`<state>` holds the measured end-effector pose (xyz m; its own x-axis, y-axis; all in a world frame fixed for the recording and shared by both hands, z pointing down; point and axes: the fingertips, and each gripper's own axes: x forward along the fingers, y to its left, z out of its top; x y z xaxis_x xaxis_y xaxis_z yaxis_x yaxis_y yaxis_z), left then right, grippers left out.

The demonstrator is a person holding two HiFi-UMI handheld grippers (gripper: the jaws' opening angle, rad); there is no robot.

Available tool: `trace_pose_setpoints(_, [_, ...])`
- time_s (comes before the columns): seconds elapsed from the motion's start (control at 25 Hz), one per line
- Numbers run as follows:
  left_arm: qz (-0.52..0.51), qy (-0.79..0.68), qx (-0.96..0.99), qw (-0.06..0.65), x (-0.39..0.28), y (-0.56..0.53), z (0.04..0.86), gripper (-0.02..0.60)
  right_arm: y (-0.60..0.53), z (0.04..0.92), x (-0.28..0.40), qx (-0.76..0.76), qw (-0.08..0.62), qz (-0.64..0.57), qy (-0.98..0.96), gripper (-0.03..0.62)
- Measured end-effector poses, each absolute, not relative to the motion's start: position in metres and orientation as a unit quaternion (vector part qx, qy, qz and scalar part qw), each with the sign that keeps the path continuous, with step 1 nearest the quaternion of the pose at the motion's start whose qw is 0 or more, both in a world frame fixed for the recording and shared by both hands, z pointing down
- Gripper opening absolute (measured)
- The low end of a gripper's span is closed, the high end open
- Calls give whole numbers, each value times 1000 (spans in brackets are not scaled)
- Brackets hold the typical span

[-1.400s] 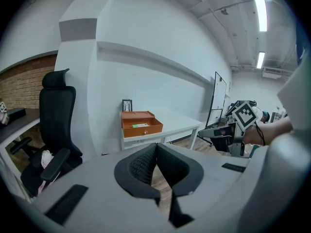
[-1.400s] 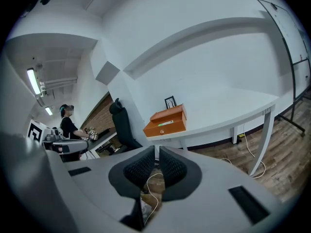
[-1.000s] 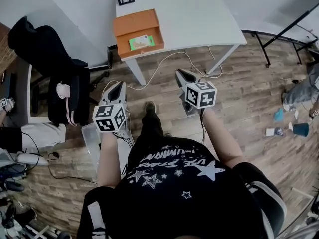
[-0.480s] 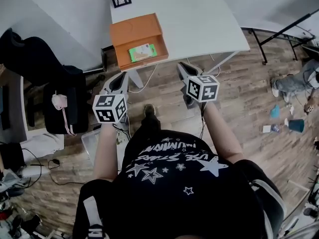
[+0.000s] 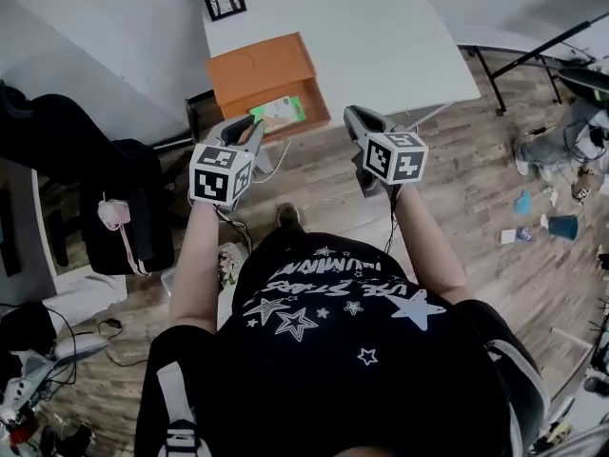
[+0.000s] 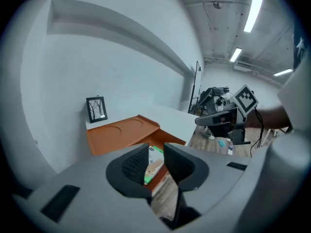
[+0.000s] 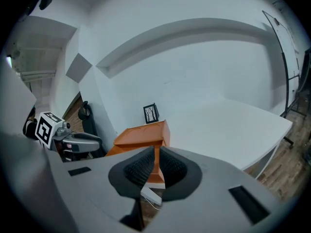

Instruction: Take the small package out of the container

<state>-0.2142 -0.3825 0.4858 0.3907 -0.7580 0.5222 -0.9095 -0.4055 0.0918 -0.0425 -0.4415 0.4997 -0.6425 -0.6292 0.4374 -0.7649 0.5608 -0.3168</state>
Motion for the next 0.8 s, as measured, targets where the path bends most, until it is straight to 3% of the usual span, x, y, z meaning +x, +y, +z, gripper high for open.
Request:
trace_pose_setpoints(0.04, [217, -499, 818, 187, -214, -389, 492, 135, -447, 501, -46, 402, 139, 246, -871, 58])
trace_pose_setpoints(0.12, [248, -472, 825, 187, -212, -399, 503, 183, -456, 503, -51, 405, 139, 248, -869, 58])
trace_pose_setpoints(0.8, [443, -315, 816, 196, -205, -439, 578, 359, -493, 520, -57, 445, 145, 272, -841, 58])
